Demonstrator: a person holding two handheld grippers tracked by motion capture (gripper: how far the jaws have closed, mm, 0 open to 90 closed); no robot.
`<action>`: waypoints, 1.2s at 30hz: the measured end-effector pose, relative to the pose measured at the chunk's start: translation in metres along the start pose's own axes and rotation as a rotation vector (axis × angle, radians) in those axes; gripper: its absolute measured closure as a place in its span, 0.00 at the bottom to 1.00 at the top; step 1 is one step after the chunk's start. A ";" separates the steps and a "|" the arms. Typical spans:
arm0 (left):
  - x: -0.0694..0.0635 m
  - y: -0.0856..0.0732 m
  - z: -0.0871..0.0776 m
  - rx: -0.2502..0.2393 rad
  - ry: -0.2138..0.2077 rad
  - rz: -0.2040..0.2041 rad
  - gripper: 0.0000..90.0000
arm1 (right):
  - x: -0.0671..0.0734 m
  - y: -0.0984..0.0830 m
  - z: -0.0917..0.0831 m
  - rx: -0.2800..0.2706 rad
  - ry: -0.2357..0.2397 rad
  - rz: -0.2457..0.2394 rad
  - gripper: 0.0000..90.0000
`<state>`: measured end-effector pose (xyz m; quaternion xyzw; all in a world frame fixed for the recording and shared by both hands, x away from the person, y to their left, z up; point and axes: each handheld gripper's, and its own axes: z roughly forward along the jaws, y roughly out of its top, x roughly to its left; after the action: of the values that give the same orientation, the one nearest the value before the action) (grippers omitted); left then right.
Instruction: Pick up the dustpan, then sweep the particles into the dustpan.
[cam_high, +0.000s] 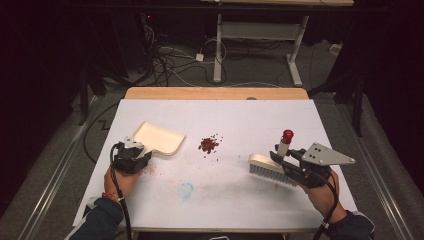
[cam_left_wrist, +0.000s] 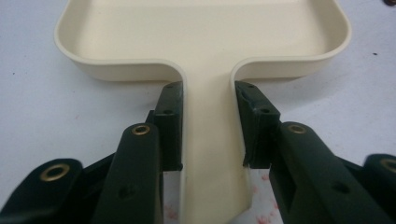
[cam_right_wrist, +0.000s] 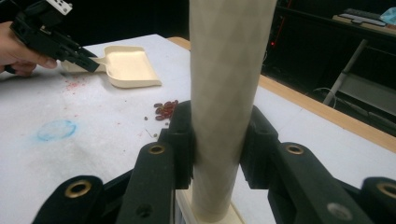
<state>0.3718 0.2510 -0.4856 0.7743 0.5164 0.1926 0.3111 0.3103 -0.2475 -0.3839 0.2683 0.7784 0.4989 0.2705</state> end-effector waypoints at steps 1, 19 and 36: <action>0.000 0.000 0.000 0.000 0.000 0.000 0.71 | 0.000 0.000 0.000 -0.001 -0.002 0.001 0.78; -0.007 0.000 -0.028 -0.010 -0.054 0.116 0.71 | 0.000 -0.004 -0.001 0.004 -0.026 0.011 0.78; -0.046 -0.022 -0.063 0.041 -0.200 0.233 0.71 | 0.002 -0.010 0.010 0.043 -0.023 0.009 0.78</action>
<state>0.3000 0.2318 -0.4534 0.8505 0.3933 0.1385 0.3206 0.3144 -0.2434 -0.3971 0.2833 0.7846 0.4800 0.2715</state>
